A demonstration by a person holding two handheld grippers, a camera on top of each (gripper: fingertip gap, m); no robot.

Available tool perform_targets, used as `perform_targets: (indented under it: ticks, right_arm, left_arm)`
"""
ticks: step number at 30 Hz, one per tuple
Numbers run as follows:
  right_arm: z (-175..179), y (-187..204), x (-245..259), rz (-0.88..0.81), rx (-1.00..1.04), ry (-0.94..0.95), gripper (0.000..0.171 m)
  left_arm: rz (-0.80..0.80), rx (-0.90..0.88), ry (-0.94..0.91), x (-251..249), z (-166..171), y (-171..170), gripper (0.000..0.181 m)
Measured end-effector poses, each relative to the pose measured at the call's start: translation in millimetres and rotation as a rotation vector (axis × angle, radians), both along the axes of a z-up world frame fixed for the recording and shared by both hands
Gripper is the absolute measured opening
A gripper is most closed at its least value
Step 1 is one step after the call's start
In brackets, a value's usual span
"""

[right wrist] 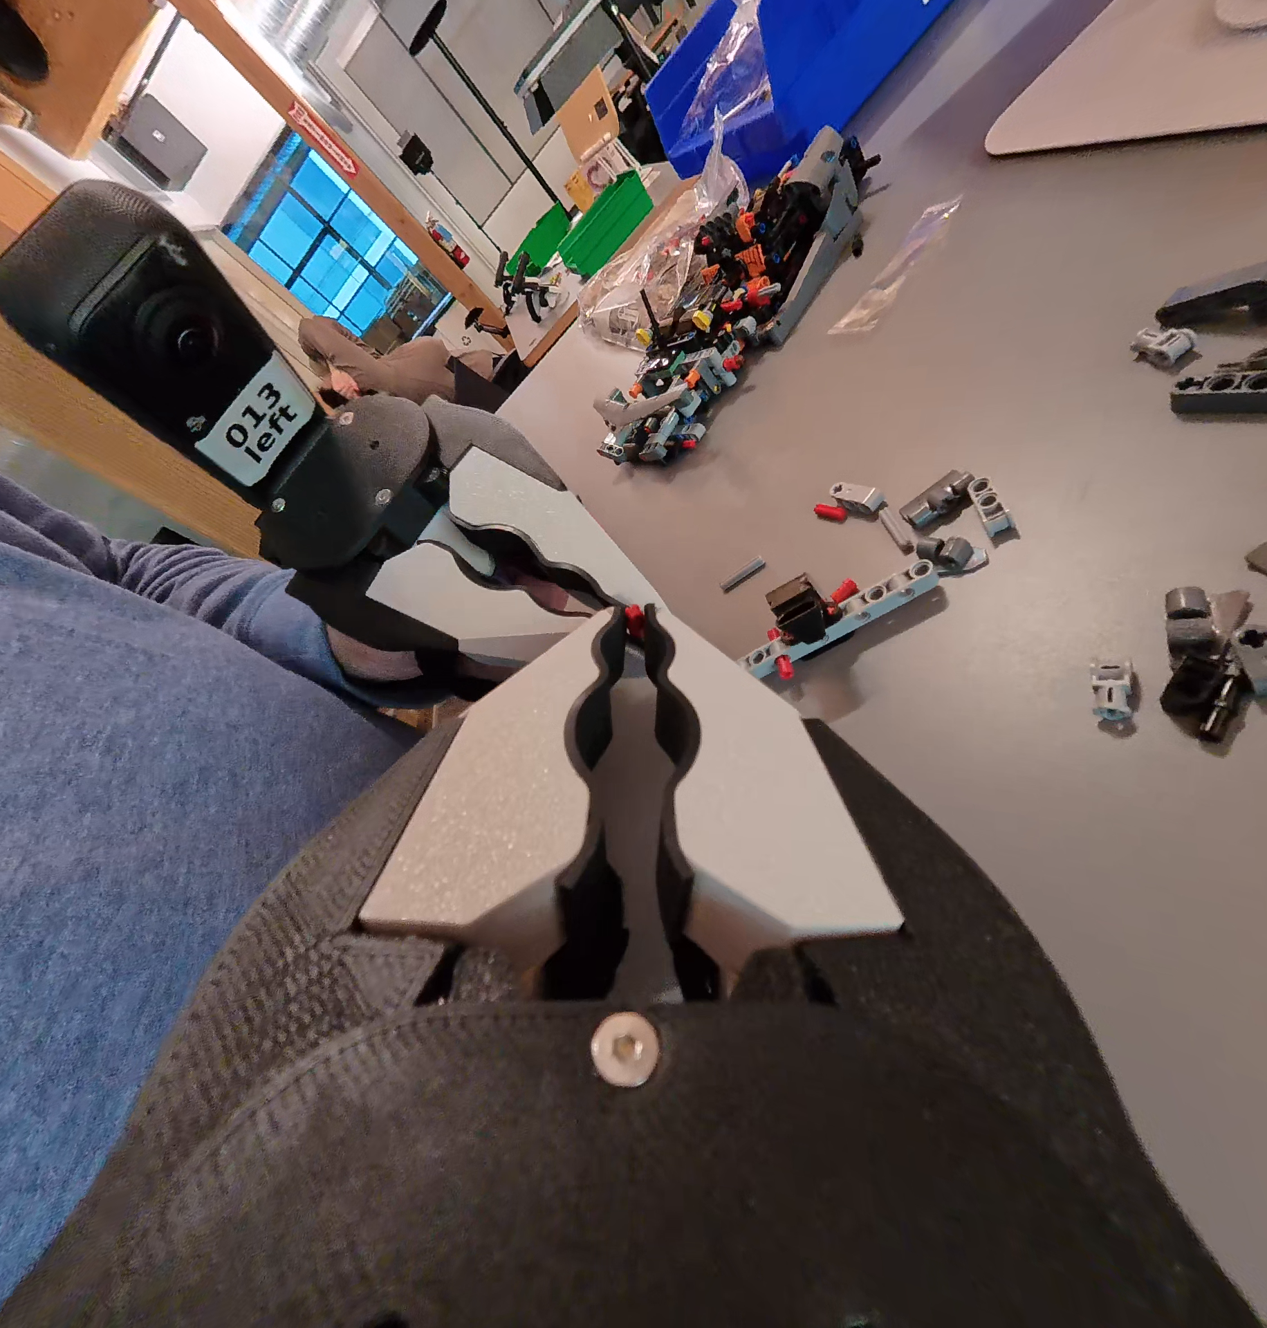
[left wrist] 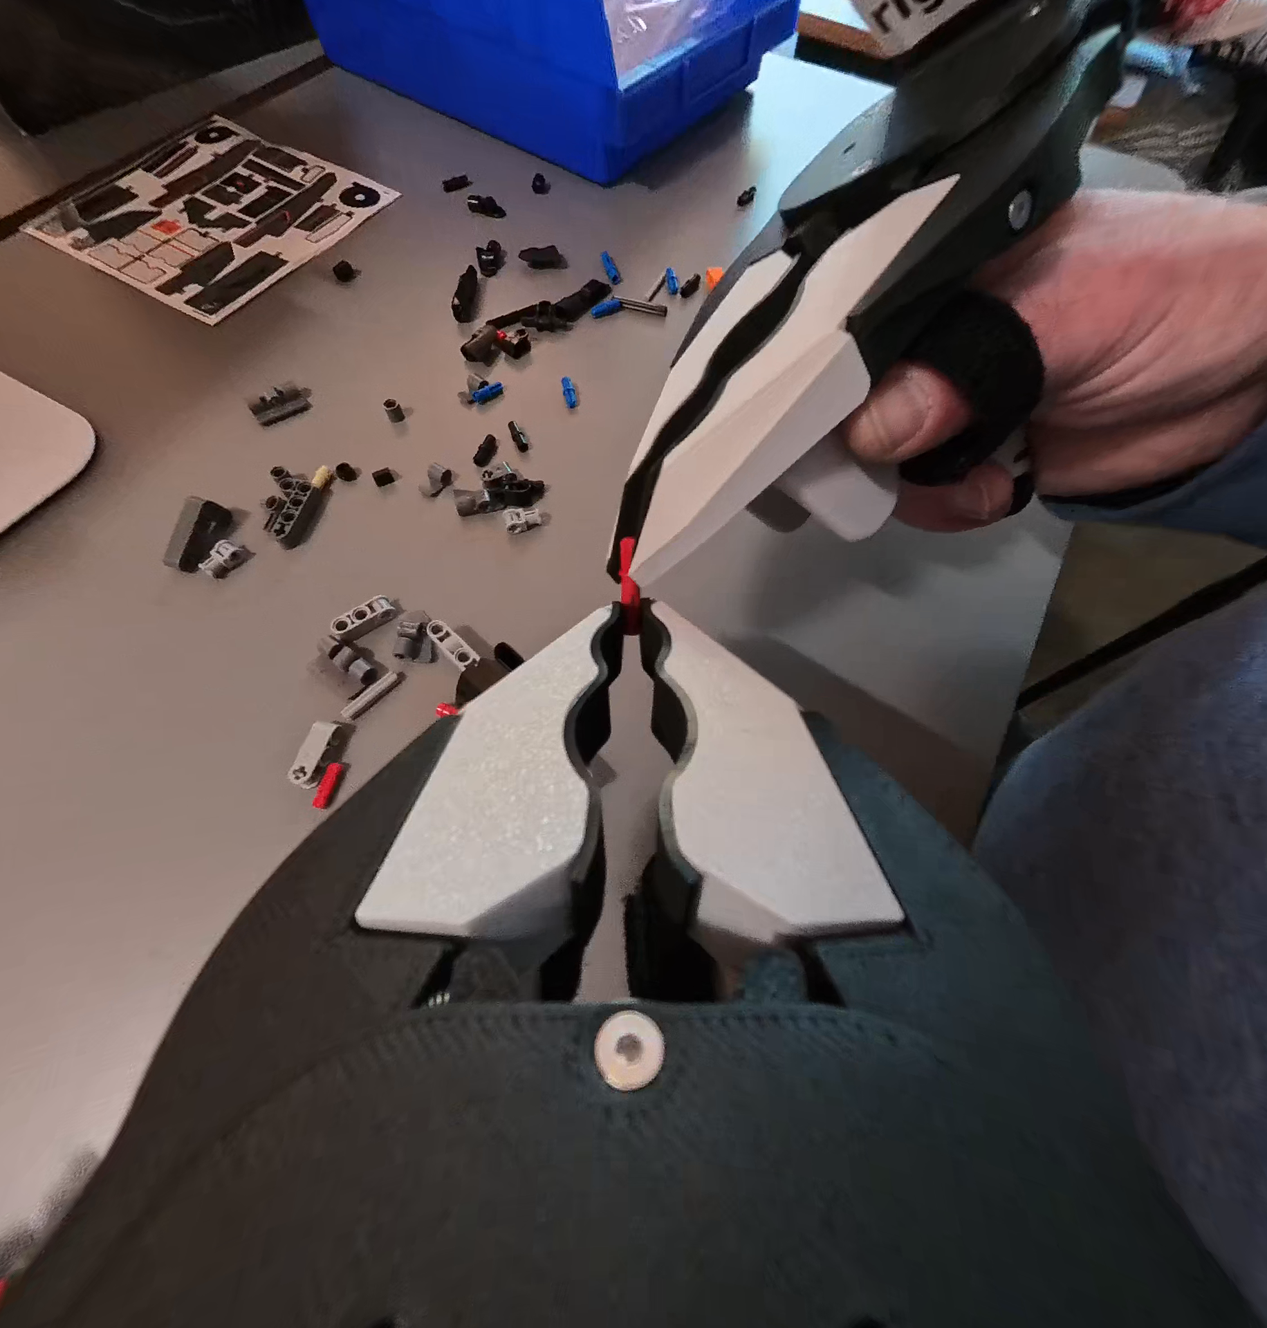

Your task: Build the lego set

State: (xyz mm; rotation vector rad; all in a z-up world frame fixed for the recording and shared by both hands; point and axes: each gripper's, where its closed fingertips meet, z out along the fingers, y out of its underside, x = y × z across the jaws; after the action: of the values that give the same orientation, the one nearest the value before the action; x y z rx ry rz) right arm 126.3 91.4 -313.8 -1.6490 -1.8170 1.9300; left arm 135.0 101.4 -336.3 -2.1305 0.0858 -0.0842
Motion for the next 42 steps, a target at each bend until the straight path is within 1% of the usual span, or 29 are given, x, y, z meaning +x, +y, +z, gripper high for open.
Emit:
perform_targets:
  ticks: [2,8,13,15,19,23,27,29,32,34,37,40,42]
  right_arm:
    - [0.8,0.5,-1.6,-0.002,0.025,0.014,0.002]
    - [7.6,-1.4,-7.2,-0.007,0.054,0.056,0.002]
    - [10.9,-0.1,-10.9,-0.006,0.072,0.068,0.003]
    - [13.7,2.0,-12.2,-0.013,0.064,0.076,0.004]
    - [15.3,4.2,-12.3,-0.008,0.057,0.067,0.009]
    - [16.2,0.0,-8.0,0.030,0.008,0.040,0.003]
    - [13.2,-3.4,-3.6,0.028,-0.021,0.027,0.002]
    - [12.3,-5.2,-0.9,0.021,-0.022,0.035,0.001]
    - [11.0,-6.9,0.9,0.011,0.018,0.050,0.001]
    - [10.2,-6.9,0.6,0.007,0.084,0.067,0.001]
    - [6.9,-4.7,-0.6,0.007,0.192,0.084,0.001]
    - [12.3,-3.8,-2.3,0.003,0.103,0.078,0.001]
    - [13.1,-0.3,-4.2,-0.011,0.059,0.070,0.001]
  left_arm:
    - [0.010,0.010,-0.064,0.0,0.6,1.3,0.002]
    - [0.040,0.083,-0.342,1.3,8.3,6.6,0.002]
    - [0.054,0.155,-0.626,2.8,15.3,9.3,0.002]
    - [0.048,0.180,-0.671,1.5,19.3,10.1,0.002]
    - [0.028,0.193,-0.682,2.0,23.3,10.6,0.002]
    - [0.020,0.188,-0.655,4.2,22.2,9.6,0.002]
    - [-0.004,0.164,-0.609,8.4,18.3,6.0,0.002]
    - [-0.015,0.157,-0.623,11.4,17.7,4.0,0.002]
    - [-0.012,0.144,-0.649,12.9,15.4,1.4,0.005]
    - [-0.004,0.145,-0.657,9.8,15.4,-1.5,0.011]
    - [0.010,0.160,-0.686,2.2,18.1,-6.8,0.016]
    - [0.021,0.135,-0.670,-0.6,12.9,-11.0,0.017]
    - [0.030,0.111,-0.615,-1.6,7.9,-13.0,0.017]
